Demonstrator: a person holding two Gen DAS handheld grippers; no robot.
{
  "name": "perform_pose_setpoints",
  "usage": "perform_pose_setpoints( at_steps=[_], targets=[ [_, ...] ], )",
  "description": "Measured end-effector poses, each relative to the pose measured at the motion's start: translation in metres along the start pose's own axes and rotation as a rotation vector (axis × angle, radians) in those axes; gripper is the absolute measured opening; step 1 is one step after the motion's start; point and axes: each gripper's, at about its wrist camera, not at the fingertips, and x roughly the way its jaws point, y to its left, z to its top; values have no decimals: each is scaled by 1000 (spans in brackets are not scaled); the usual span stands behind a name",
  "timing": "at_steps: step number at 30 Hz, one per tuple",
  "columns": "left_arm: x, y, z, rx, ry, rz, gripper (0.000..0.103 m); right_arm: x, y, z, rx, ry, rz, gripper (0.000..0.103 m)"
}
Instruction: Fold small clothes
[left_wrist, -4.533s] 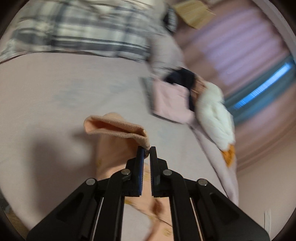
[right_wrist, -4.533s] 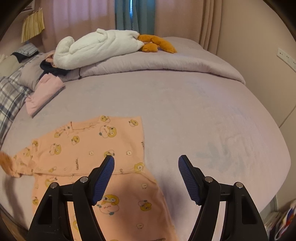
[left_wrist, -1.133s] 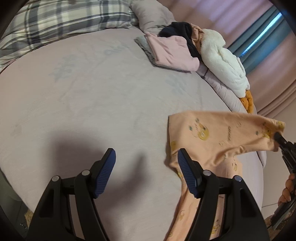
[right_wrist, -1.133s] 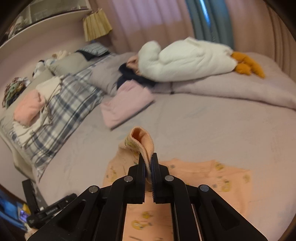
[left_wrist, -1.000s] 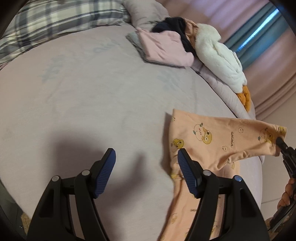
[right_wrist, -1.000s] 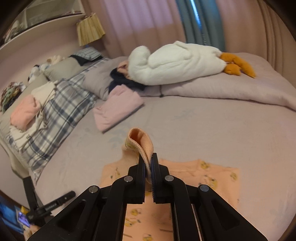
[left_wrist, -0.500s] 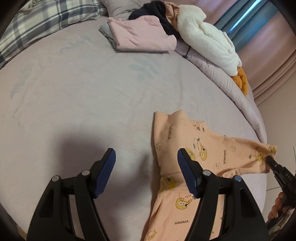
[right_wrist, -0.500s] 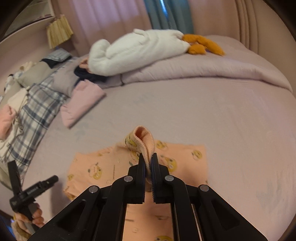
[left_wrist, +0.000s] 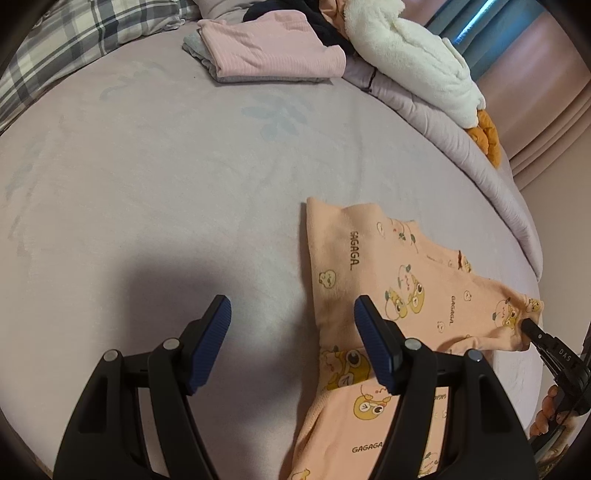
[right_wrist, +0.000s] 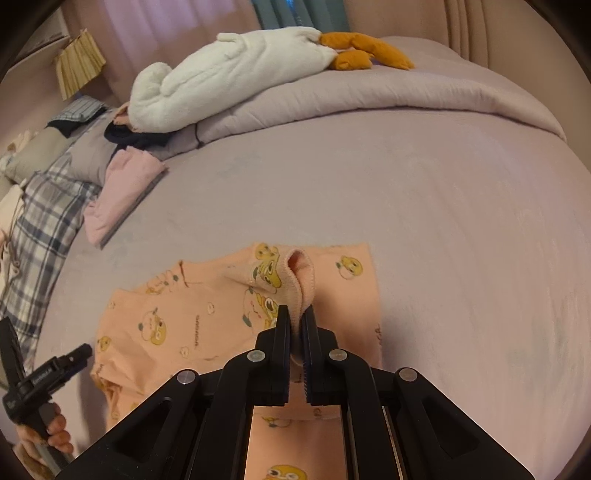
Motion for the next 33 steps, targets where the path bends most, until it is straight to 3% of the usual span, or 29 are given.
perform_pose_setpoints(
  at_steps=[6, 18, 33],
  targets=[
    [1, -10, 0, 25, 1, -31, 68, -5, -13, -1, 16, -10, -26, 6],
    [44, -17, -11, 124, 76, 73, 72, 25, -43, -12, 72, 84, -90, 6],
    [37, -17, -24, 157, 65, 66, 75, 39, -52, -13, 84, 133, -140, 7]
  ],
)
